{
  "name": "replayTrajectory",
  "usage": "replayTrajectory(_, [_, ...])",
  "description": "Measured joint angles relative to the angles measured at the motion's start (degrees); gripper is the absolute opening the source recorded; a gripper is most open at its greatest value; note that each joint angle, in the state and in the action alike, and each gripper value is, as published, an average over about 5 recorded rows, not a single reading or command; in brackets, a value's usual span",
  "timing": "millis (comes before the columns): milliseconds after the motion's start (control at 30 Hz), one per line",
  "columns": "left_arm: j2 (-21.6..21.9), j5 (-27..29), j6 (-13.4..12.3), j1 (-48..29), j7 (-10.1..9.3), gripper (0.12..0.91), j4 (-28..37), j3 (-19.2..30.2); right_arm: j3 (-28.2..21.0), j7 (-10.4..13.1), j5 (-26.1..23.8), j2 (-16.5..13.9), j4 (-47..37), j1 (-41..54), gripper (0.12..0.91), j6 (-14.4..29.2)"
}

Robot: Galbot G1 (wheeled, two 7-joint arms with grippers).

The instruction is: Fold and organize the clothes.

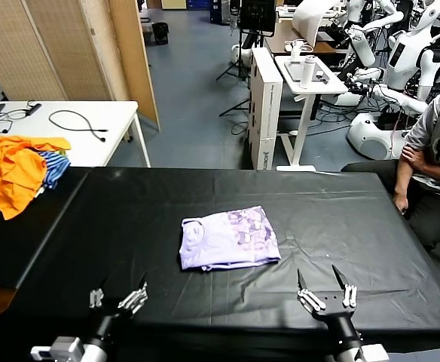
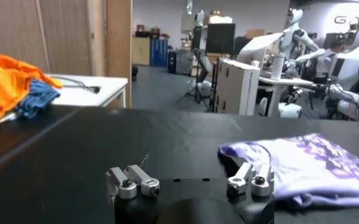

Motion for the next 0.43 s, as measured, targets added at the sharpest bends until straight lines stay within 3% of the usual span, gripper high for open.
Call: replayTrajectory(433, [0.62,0.24,0.4,-0.24,0.79,0.907,0.52,0.64,0.83,-0.05,-0.78,2.13,0.05,-1.03,0.907,0.21])
